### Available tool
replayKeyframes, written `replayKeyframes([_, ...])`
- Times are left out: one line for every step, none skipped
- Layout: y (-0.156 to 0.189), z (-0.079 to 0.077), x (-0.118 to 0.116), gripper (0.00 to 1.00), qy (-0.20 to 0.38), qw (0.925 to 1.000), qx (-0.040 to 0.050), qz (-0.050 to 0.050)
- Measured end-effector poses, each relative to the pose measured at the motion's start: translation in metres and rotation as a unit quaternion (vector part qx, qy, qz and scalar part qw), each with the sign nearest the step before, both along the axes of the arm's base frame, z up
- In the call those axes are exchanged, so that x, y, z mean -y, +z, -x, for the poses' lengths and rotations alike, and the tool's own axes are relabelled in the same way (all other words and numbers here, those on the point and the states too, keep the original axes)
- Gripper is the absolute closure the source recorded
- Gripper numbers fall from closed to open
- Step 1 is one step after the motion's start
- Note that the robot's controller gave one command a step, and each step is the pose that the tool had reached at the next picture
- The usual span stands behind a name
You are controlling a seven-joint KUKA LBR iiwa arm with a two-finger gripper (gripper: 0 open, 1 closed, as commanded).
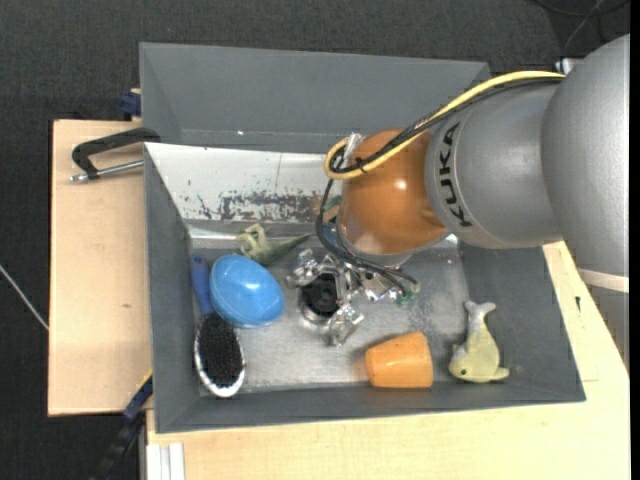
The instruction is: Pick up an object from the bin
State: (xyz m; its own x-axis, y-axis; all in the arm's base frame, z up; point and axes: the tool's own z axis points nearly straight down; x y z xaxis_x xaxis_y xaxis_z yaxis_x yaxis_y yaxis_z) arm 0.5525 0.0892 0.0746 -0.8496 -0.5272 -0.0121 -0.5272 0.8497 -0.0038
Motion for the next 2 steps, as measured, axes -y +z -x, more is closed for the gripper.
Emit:
replayKeyframes([0.001, -0.002, -0.001, 1.0, 0.0, 1.0, 0.0045, -0.002])
replayKeyframes([0.127, -0.007, 0.006, 1.0, 0.005, 1.0, 0.0013, 0.0])
